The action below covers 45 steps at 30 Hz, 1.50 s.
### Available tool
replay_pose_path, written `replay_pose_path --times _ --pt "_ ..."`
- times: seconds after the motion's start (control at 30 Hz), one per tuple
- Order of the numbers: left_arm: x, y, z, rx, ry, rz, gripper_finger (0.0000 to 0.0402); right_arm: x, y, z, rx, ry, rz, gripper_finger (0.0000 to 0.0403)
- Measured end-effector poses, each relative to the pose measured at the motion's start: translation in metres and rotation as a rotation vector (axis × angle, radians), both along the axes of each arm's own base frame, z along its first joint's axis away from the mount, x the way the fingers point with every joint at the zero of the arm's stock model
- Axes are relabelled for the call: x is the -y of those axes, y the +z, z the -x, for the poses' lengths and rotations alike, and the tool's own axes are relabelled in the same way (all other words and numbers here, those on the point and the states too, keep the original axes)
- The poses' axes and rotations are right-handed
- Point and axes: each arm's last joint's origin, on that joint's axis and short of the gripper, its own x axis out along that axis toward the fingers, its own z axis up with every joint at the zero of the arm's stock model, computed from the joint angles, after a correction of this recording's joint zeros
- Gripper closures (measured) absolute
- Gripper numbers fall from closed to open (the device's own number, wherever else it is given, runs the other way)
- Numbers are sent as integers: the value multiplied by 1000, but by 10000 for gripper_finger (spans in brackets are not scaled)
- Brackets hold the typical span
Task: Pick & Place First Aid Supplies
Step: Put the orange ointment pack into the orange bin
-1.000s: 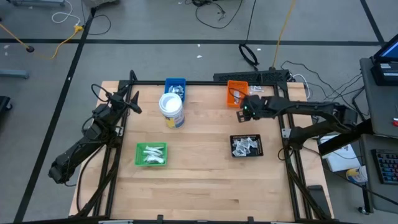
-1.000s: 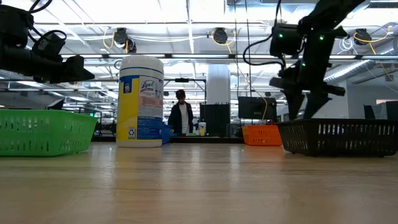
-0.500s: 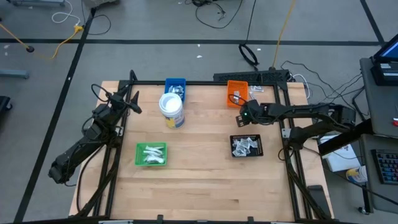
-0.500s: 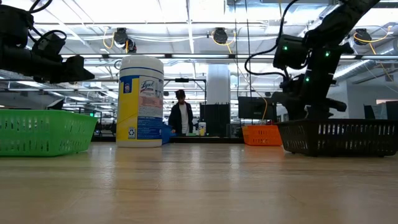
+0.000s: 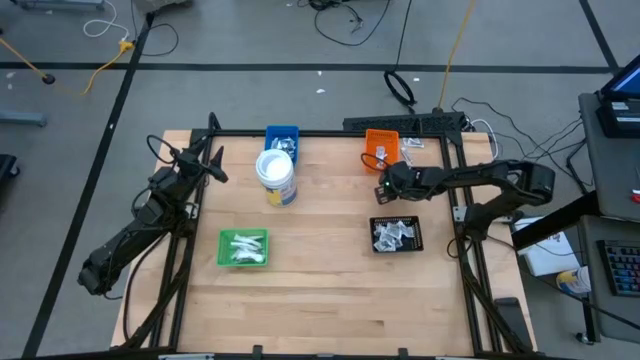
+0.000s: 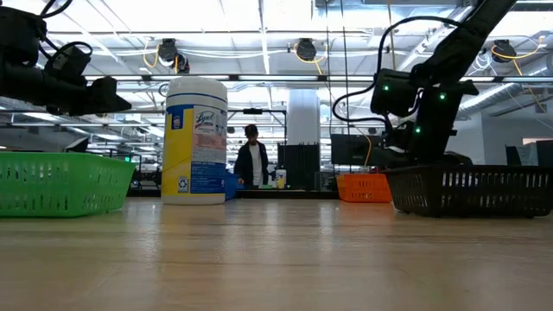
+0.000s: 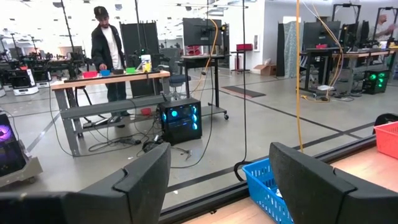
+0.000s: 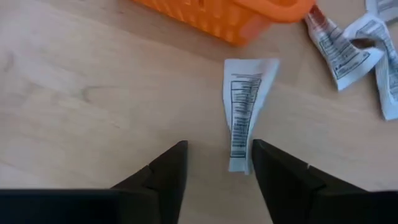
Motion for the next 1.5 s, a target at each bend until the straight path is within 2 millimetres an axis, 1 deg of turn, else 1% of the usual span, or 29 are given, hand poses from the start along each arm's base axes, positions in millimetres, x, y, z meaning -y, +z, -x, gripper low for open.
replay_pose_path --times 0.1,0.27,0.33,0.47,0.73,0.9,1.03,1.13,1.2,1.33,1.5 --pt "0 0 0 0 0 0 128 0 -1 0 7 -34 -15 268" --pt "0 0 0 1 0 -1 128 -1 -1 -1 28 -51 -39 374" --pt "0 0 0 1 0 -1 128 -3 1 0 31 -61 -45 393" --pt "0 0 0 1 0 -1 128 -11 7 6 29 -98 -85 398" --pt "0 0 0 1 0 -1 128 -36 34 21 56 -113 -118 401" --pt "0 0 0 1 0 -1 128 -46 48 19 99 -92 -119 402" --pt "0 0 0 1 0 -1 128 -49 61 12 104 -85 -118 402" --pt "0 0 0 1 0 -1 128 -41 75 3 67 -76 -74 402" --pt "0 0 0 1 0 -1 128 -32 84 -5 53 -77 -56 402" --pt "0 0 0 1 0 -1 128 -9 96 -18 19 -90 -47 402" --pt "0 0 0 1 0 -1 128 25 110 -33 -15 -124 -40 403"
